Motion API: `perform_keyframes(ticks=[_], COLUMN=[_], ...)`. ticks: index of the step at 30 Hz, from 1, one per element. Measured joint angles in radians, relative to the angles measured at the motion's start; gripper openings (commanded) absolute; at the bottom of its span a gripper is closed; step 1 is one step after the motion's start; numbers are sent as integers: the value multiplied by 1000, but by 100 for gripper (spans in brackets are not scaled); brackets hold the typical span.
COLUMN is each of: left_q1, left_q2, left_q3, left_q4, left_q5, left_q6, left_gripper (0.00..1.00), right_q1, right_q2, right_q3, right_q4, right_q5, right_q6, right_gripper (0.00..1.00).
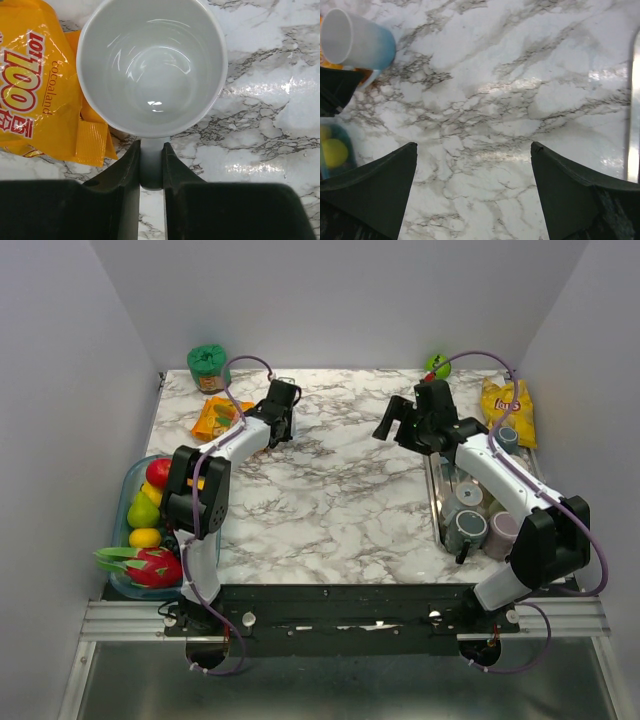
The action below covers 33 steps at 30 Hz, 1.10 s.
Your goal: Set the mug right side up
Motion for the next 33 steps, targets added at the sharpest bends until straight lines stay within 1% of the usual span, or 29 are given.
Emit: perform_keyframes(ticks=[3, 5, 6, 8, 9, 15, 18, 24, 28, 33], left_q1=[4, 4, 4, 6, 7, 9, 9, 9, 9, 9], left_q2=[-1, -5, -9, -22, -30, -114, -169, -254, -303, -360], left_q3=[-28, -54, -63, -80, -85, -87, -87, -74, -56, -52], left_q4=[32, 53, 58, 66, 68, 84, 84, 63, 37, 23], left_q5=[-2, 2, 4, 11, 15, 53, 73, 117, 146, 189], left_q6=[-13, -8, -9, -10, -11, -19, -23, -48, -63, -74], left_gripper=[57, 63, 68, 75, 80, 93, 99, 99, 99, 99], right_q1=[-3, -3, -3, -4, -4, -23, -57, -101, -122, -179], right_q2=[-1, -8, -13, -26, -34, -88, -83, 3, 91, 182], right_q3=[-2, -11, -18, -26, -26, -26, -24, 8, 56, 101], right_q4=[-51, -85, -103, -151, -174, -280, -327, -410, -432, -436], right_q5=[66, 120, 146, 202, 227, 381, 449, 536, 544, 544], right_q6=[-8, -14, -18, -25, -27, -26, 21, 194, 289, 370], right_gripper=[100, 100, 100, 100, 100, 99, 99, 99, 98, 96])
